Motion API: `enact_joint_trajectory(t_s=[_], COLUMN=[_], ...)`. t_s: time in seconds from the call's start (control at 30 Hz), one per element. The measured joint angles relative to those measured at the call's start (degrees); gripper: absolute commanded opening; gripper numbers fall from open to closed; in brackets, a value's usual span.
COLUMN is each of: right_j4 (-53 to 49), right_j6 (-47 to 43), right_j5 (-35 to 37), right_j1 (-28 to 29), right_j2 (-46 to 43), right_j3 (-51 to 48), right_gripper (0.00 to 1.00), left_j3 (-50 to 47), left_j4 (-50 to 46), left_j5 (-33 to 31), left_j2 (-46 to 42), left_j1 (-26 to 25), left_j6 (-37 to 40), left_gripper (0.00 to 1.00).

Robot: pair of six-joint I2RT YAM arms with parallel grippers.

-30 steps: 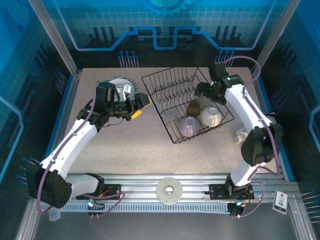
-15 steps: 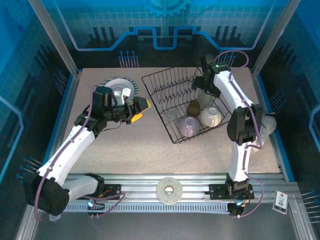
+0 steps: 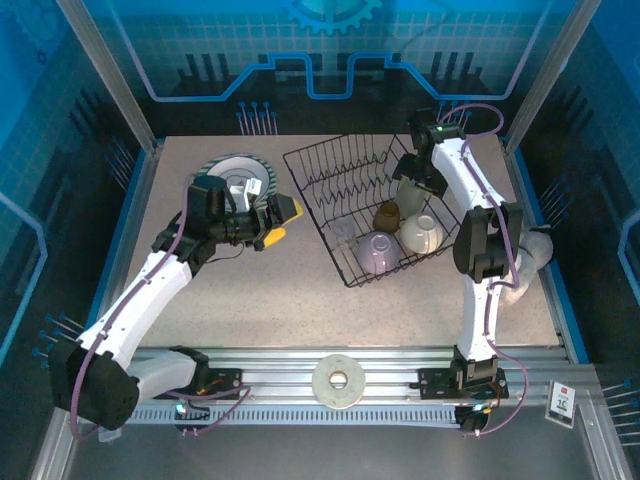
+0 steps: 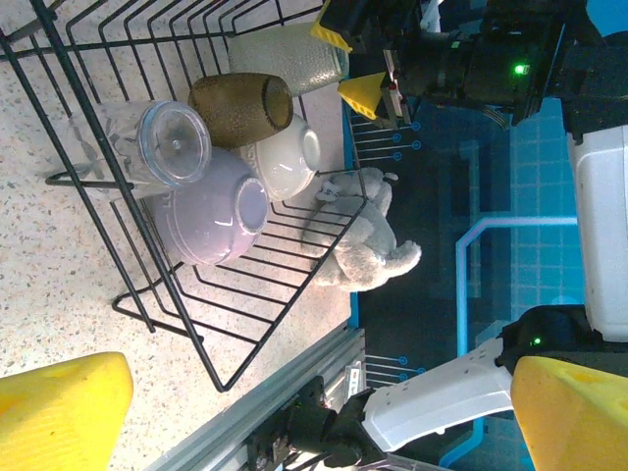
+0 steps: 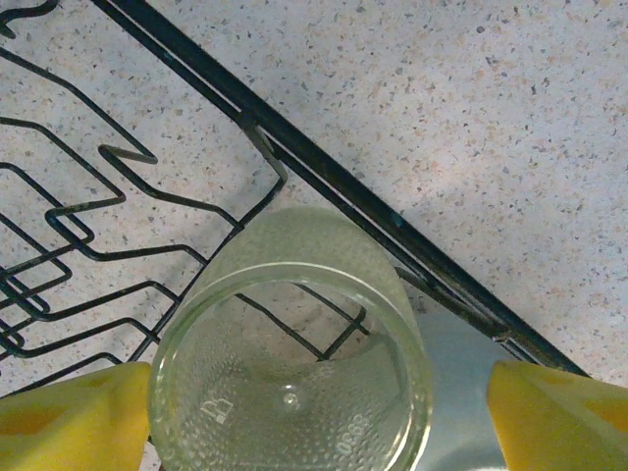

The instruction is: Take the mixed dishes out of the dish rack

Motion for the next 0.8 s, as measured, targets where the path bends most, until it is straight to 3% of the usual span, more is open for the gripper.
enact_joint_trajectory(t_s=[0.53,0.8], right_j4=[0.1,0.9], right_j6=[-0.8,-1.8], right_j5=[-3.3,-4.6], right_j1=[-1.2,-1.2], right_j2=[0.9,1.2], right_j3=[1.5,2.1], right_gripper=[0.68,0.47], left_j3=[-2.5,-3.7], left_j4=[4.1,4.6], left_j5=[0.2,0.2], left_j2=[0.0,-1.2], left_j1=[0.0,0.0], left_j6=[-4.2,-5.5], left_gripper=[0.99,0.99])
